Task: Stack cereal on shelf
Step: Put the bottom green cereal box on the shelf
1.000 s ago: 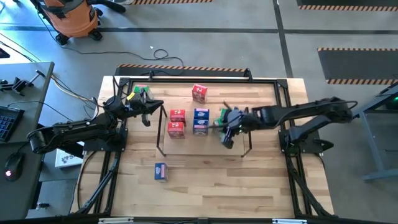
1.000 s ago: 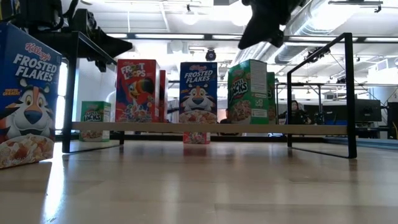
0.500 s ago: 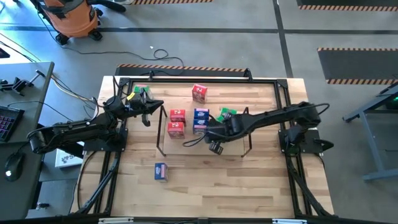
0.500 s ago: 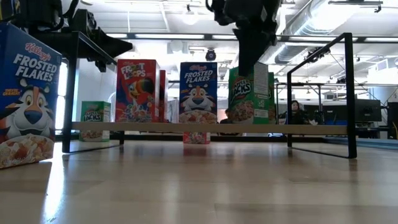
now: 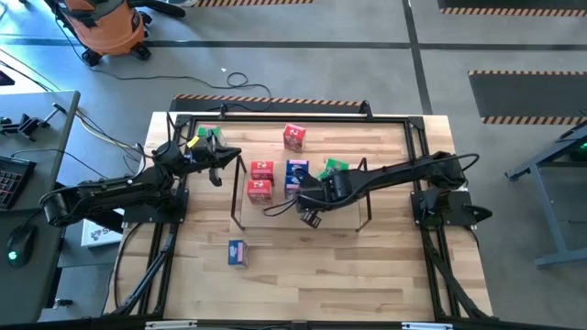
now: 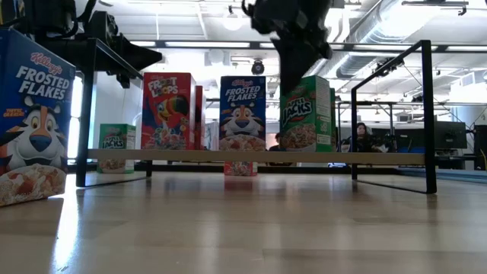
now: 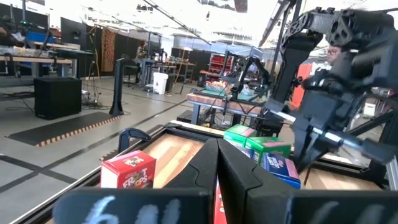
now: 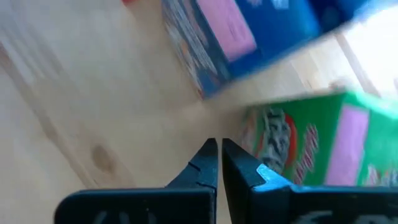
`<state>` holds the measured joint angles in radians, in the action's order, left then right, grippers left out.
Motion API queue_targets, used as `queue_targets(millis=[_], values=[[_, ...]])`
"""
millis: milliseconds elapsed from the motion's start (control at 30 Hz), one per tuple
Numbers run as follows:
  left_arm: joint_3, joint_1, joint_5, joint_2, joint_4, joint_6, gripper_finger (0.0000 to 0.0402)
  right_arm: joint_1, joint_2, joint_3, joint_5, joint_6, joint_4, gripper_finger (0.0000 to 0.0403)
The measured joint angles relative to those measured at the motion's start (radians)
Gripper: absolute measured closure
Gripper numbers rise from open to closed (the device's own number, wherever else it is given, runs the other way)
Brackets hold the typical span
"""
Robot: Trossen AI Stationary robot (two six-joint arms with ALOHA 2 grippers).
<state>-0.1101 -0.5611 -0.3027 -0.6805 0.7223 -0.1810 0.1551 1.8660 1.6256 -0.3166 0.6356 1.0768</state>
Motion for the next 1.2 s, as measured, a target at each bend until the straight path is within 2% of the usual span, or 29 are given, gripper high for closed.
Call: queue_targets(millis=[733, 900, 1133, 1200], values=[[0.0, 0.0, 0.0, 0.0, 0.0, -0.001, 0.0401, -0.005, 0.0, -0.001, -0.013, 0.108, 0.188, 0.0402], [0.0, 0.0, -0.001, 0.0, 0.0, -0.001, 0.0401, -0.004, 0.0, 0.096, 0.01, 0.062, 0.222, 0.0402], [0.0, 0.0, -0.001, 0.0, 0.0, -0.001, 0.0401, -0.05, -0.001, 0.302, -0.051, 0.038, 0.496, 0.0402], [0.0, 0.0, -0.001, 0.0, 0.0, -0.001, 0.0401, -0.083, -0.012, 0.32, -0.041, 0.019, 0.49, 0.0402]])
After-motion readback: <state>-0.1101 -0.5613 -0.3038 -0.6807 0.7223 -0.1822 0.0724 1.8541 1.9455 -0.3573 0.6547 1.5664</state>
